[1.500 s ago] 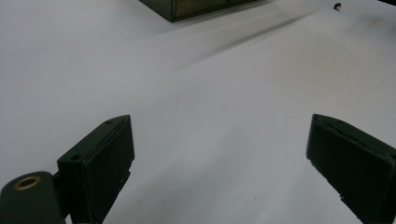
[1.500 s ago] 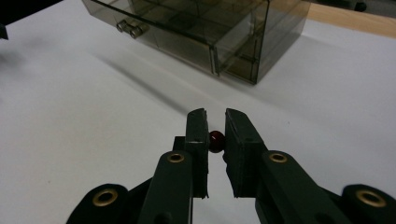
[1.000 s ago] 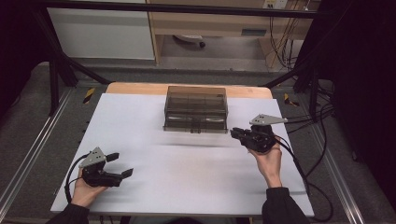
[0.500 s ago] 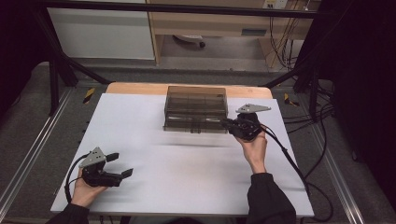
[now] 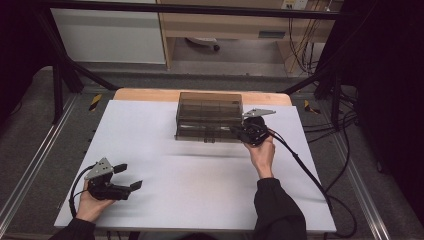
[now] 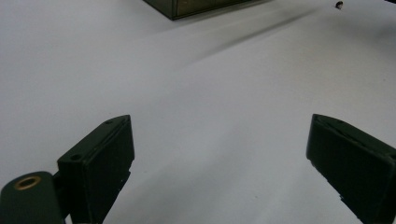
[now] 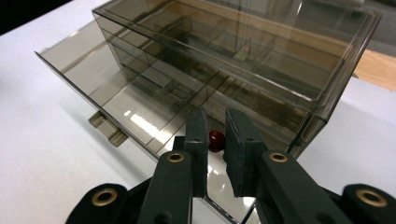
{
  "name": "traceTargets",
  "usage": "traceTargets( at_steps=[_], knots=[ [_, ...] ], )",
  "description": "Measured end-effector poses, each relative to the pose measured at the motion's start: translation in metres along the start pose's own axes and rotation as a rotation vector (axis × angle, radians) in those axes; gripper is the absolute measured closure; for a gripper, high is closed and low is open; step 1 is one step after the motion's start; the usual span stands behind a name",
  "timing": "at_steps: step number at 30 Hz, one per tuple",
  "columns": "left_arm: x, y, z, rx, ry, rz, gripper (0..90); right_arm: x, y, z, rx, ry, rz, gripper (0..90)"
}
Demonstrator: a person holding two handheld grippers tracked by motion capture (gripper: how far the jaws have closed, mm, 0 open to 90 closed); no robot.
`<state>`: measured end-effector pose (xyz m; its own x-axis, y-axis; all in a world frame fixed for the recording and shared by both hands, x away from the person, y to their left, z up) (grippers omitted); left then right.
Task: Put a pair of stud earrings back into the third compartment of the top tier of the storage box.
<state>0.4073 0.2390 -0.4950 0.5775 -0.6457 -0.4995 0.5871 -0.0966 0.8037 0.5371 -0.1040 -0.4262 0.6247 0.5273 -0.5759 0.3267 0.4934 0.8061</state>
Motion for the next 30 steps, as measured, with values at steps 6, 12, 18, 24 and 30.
traceTargets(
  at_steps=[6, 12, 18, 24, 30],
  knots=[
    [0.000, 0.000, 0.000, 0.001, -0.001, -0.001, 7.7, 0.009, -0.005, 0.001, 0.009, -0.003, -0.027, 79.5],
    [0.000, 0.000, 0.000, 0.000, 0.000, -0.001, 7.7, 0.011, -0.006, 0.002, 0.014, -0.008, -0.027, 73.3],
    [0.000, 0.000, 0.000, 0.000, 0.000, 0.001, 7.7, 0.001, 0.001, 0.003, 0.014, -0.017, 0.012, 67.1],
    [-0.001, 0.000, 0.000, 0.000, 0.000, 0.002, 7.7, -0.029, 0.008, 0.005, -0.012, -0.054, 0.057, 42.6],
    [0.000, 0.000, 0.000, 0.000, 0.001, 0.000, 7.7, -0.052, 0.002, 0.006, 0.023, -0.054, 0.090, 27.9]
  ],
)
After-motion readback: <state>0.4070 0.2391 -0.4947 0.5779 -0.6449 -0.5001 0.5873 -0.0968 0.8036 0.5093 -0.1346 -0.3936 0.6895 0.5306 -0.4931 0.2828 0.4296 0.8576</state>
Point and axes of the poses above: each handheld gripper's, and its own axes: x roughly forward along the jaws, y roughly out of its top, z roughly to its right, the point moved 10 cm from there along x, roughly forward along the jaws, and after that the axes turned 15 degrees about -x, right-handed, at the moved point
